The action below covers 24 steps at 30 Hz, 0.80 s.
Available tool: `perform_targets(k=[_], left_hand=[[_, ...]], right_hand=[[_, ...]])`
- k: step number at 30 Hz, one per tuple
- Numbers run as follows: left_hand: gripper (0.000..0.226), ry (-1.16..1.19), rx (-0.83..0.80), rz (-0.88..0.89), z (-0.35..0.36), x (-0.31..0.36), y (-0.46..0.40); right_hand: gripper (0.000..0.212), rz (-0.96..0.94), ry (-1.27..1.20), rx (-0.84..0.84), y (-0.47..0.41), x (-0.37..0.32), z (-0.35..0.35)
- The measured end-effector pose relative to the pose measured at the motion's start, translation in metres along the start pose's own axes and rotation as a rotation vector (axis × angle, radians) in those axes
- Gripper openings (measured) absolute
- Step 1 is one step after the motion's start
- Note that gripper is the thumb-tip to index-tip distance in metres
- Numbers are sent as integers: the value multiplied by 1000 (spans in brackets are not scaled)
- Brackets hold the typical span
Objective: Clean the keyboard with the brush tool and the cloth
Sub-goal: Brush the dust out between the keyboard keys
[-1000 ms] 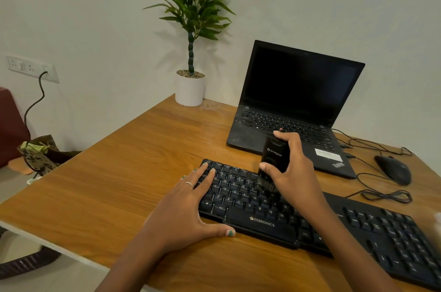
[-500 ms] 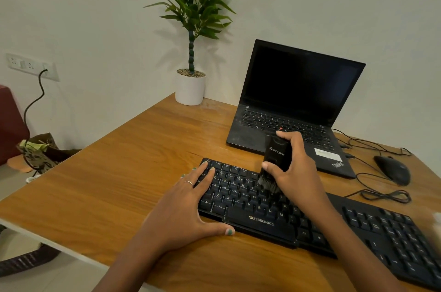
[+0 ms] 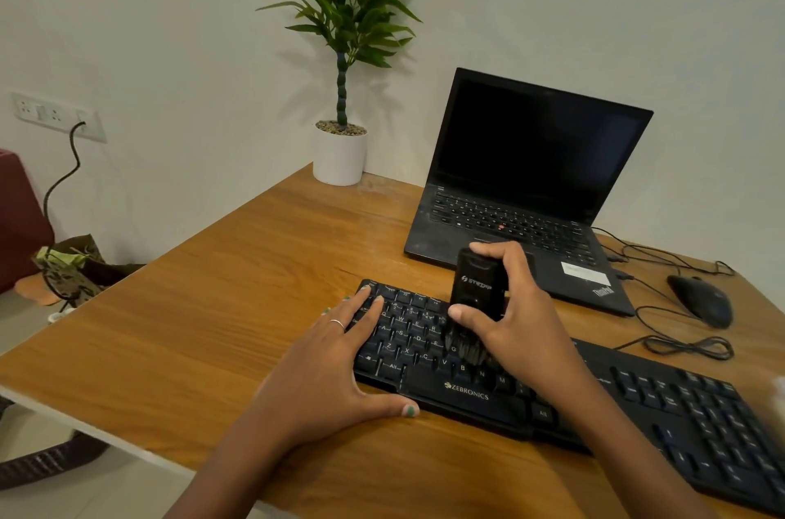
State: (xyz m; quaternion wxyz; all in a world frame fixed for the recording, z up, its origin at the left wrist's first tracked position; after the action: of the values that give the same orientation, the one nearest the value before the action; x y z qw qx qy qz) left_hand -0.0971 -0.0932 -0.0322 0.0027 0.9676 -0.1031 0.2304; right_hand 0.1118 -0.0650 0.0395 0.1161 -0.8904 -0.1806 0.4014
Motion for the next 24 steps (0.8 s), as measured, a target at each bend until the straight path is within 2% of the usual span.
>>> perform_targets(k=[3,7,12,15,20,24], left_hand=[[123,-4,-2,-3,0,0,0],[124,-7,-3,3,0,1,0],[124,0,-5,-9,0,2,0],[123,-2,-3,1,1,0,-1],[125,-12,12,7,1,0,-1],[124,-8,7,3,-1,1,0]], right_hand=[[61,-37,127,112,0,4,2],[62,-43,60,-5,3,-3,6],[62,-52,127,113,0,4,2],[62,-44,36,5,4,-3,5],[63,-60,103,68,-2,2,4],[61,-36,-20,-24,-2,-3,5]])
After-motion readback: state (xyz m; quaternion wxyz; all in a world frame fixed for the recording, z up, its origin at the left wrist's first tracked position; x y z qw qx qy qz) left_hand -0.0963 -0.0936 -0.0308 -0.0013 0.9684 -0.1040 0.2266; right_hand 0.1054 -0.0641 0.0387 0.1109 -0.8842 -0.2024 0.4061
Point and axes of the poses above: each hand's wrist, its own y-axis away from the middle knuckle, its own z-axis out of the palm, x = y × z, the point moved 1 cm from there along -y, towards the middle knuckle, and after that the axes turned 3 degrees about -z, right-handed, at the moved point
